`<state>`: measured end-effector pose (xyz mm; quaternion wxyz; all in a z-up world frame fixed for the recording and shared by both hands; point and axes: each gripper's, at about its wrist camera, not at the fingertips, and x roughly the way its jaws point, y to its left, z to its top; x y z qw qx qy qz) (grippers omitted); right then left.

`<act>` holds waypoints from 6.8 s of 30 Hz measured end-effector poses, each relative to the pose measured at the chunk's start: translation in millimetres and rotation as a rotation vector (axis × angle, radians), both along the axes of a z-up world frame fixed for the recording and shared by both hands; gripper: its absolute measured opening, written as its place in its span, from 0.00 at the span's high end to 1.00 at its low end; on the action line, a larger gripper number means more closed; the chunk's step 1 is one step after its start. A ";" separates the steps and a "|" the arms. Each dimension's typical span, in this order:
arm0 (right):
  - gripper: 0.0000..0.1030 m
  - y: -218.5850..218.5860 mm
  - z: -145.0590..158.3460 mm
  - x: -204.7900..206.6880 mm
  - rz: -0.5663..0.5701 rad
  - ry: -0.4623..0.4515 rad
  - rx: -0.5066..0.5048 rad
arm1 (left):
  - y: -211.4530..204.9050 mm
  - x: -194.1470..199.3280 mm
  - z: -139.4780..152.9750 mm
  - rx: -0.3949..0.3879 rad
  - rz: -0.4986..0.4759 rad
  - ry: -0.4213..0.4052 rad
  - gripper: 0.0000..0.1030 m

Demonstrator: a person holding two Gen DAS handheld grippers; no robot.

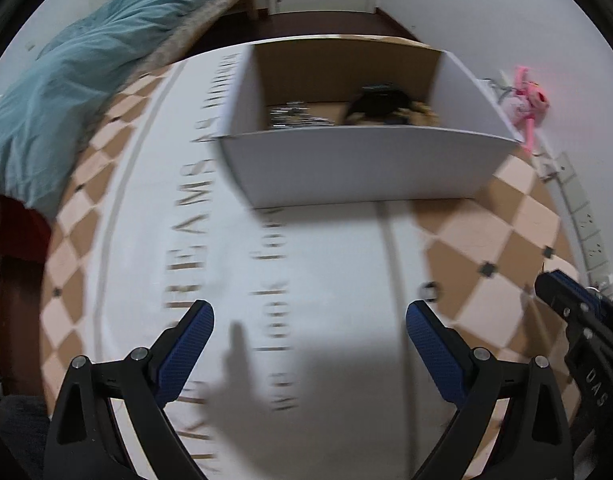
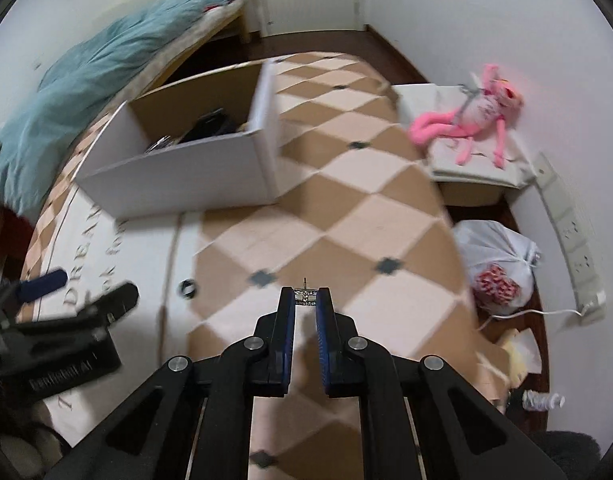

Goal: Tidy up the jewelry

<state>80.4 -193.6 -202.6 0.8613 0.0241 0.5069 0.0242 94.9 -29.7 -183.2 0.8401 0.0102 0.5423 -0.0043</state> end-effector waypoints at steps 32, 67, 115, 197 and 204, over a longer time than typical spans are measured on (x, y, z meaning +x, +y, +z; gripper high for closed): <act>0.90 -29.2 43.8 9.7 -0.085 -0.060 0.064 | -29.0 13.3 23.0 -0.083 -0.075 -0.085 0.90; 0.46 41.3 65.5 176.7 0.072 0.171 0.092 | 78.6 138.0 90.8 -0.078 0.092 -0.007 0.15; 0.00 12.1 278.3 -64.4 -0.028 -0.279 -0.093 | 49.4 -73.9 262.3 -0.008 0.111 -0.371 0.04; 0.00 29.5 235.9 23.4 0.051 -0.076 -0.124 | 60.2 -7.0 220.3 0.022 0.152 -0.168 0.04; 0.00 28.3 236.3 23.2 0.051 -0.075 -0.120 | 60.7 -9.2 221.3 0.027 0.157 -0.173 0.04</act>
